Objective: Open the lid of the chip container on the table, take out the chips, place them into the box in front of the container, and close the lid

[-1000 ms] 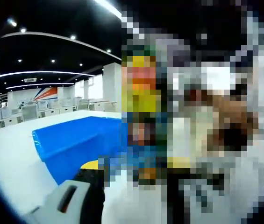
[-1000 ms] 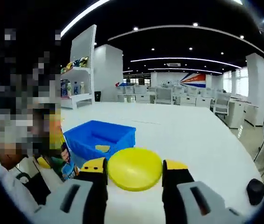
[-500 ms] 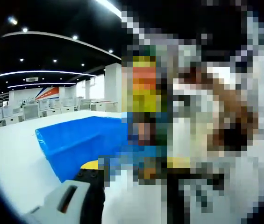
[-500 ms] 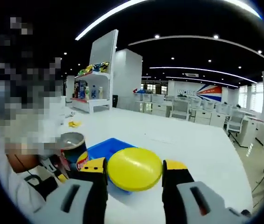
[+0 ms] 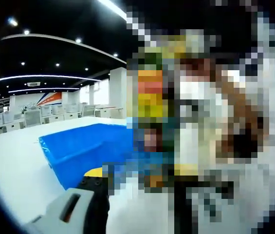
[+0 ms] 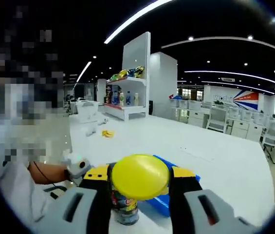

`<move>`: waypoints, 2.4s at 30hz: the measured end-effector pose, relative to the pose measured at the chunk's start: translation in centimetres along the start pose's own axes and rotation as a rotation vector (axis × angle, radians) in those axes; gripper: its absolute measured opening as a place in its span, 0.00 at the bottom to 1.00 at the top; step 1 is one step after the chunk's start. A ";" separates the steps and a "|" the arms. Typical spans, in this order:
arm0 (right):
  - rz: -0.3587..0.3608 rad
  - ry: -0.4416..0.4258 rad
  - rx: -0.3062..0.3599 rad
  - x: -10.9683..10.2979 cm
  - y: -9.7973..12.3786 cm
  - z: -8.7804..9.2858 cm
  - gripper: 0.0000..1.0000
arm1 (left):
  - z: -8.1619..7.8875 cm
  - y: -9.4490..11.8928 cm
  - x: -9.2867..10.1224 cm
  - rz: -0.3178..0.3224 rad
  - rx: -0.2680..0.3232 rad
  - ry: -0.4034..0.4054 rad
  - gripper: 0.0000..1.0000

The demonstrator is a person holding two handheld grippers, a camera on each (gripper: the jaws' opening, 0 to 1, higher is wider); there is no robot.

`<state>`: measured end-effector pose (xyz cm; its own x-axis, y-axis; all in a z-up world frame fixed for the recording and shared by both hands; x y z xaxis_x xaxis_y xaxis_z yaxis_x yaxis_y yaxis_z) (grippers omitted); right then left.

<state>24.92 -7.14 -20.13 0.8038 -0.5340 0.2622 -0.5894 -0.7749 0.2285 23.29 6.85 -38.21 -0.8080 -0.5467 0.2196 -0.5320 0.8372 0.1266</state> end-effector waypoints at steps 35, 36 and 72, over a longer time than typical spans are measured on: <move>-0.163 0.181 -0.058 -3.4 -3.3 1.2 0.46 | -0.8 1.0 -0.6 -0.018 0.022 -0.007 0.49; -0.163 0.177 -0.057 -3.3 -3.4 1.2 0.46 | -0.9 1.1 -0.6 -0.017 0.023 -0.010 0.49; -0.186 0.100 0.112 -2.1 -0.2 0.3 0.47 | -12.8 5.2 0.7 0.119 0.238 0.009 0.42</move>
<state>23.39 -6.01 -21.03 0.8822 -0.3468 0.3186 -0.4148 -0.8925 0.1772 23.17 11.02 -25.02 -0.8668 -0.4433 0.2284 -0.4787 0.8680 -0.1319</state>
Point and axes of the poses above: the point that each gripper's makers call its tool centre point, and the gripper's own axes: y roughly backward along the fingers, x roughly to its right, z roughly out of its underside, the point moved 4 cm from there along y, roughly backward along the fingers, and after that the axes turned 13 degrees about y, right-handed, at the moved point
